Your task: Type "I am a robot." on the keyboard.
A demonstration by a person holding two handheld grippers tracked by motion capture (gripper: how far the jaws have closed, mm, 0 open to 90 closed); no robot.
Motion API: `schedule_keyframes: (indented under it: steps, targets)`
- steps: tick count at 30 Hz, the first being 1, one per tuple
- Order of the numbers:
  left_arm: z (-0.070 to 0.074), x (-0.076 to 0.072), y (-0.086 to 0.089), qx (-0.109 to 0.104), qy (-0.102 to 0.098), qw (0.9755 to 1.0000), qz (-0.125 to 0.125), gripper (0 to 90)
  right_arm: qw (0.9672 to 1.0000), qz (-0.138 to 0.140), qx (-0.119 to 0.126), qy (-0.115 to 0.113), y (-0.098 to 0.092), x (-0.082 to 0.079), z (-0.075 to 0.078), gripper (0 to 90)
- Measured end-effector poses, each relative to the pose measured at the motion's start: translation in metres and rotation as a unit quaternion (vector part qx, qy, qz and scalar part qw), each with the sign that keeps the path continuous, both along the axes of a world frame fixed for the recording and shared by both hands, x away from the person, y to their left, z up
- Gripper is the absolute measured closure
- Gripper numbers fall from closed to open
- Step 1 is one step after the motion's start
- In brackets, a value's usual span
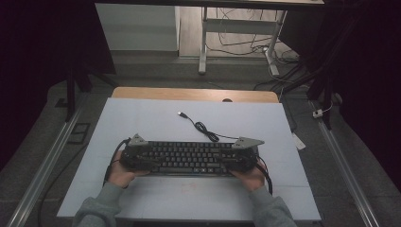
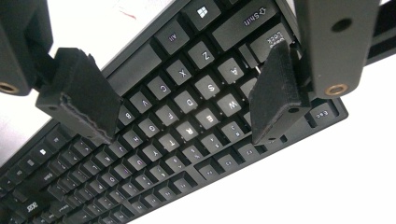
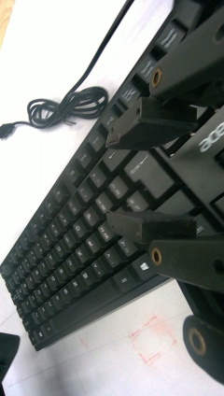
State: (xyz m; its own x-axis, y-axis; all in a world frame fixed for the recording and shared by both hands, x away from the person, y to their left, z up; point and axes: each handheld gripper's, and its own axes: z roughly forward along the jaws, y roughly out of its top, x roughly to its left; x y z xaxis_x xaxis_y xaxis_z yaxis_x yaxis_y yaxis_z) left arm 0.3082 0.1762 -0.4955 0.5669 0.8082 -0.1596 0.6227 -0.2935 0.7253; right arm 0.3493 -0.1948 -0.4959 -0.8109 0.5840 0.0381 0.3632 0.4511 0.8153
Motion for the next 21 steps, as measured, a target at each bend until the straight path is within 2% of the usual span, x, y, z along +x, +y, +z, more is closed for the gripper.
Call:
schedule_keyframes:
  steps: [2, 12, 15, 21]
  targets:
    - [0.0001, 0.0002, 0.0006, -0.002, 0.0, 1.0, 0.002, 25.2, 1.0, 0.001, 0.007, -0.002, -0.0026, -0.0009, -0.0005, 56.9]
    - [0.0009, 0.0, 0.0016, -0.008, -0.005, 0.9999, 0.005, 27.9, 1.0, 0.001, -0.001, -0.006, -0.0042, -0.0022, -0.0012, 56.5]
    - [0.0018, -0.001, 0.0019, -0.011, -0.01, 0.9999, 0.003, 32.2, 1.0, 0.002, 0.005, -0.006, -0.0033, -0.0019, -0.0022, 56.5]
    - [0.0033, -0.003, 0.0014, -0.015, -0.019, 0.9997, -0.006, 46.6, 1.0, -0.001, 0.0, -0.007, -0.0041, -0.0016, -0.0014, 56.5]
